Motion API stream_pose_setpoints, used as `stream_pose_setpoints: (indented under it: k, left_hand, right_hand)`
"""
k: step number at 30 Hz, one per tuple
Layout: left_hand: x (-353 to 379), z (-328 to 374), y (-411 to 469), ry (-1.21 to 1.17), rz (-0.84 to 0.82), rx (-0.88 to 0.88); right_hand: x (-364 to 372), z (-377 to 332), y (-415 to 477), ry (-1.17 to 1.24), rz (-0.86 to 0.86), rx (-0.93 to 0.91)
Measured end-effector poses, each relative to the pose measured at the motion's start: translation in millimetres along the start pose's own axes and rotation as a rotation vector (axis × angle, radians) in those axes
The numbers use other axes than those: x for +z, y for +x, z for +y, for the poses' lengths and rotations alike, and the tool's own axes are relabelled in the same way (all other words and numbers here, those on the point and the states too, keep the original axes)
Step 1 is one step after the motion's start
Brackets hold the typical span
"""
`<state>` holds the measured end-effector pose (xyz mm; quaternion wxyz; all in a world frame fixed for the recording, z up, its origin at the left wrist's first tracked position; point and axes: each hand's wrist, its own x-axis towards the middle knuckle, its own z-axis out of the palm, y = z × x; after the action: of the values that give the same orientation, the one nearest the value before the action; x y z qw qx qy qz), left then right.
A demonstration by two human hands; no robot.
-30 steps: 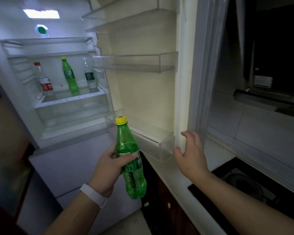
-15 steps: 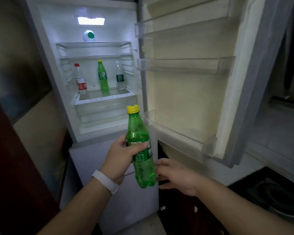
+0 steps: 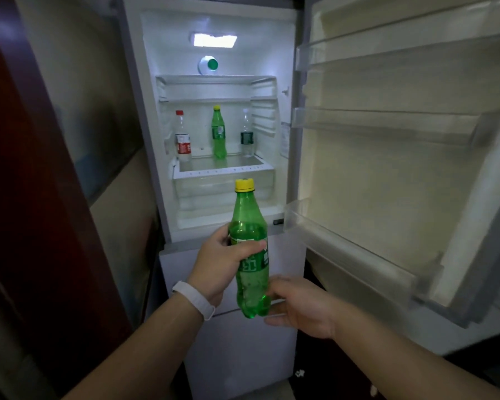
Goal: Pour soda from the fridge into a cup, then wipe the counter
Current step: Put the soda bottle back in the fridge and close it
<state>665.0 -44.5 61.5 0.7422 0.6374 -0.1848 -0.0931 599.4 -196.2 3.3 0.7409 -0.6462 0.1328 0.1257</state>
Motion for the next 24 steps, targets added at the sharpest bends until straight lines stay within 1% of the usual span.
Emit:
stream_pose_setpoints:
  k: [7,14,20,24]
  left_hand:
    - [-18,-4,60,0.036,0.076,0.034]
    - [-22,7,146,0.087,0.138,0.091]
    - [-22,9,202,0.121,0.191,0.126]
    - [-24,15,233,0.099,0.219,0.134]
  right_hand:
    - [3,-37,70,-0.11,-0.045,0.015]
    - [-12,-92,148,-0.168,-0.109,-0.047]
    - [-26,-130,201,-0.203,-0.117,-0.06]
    - [-33,-153,227,-0.222,-0.123,-0.07]
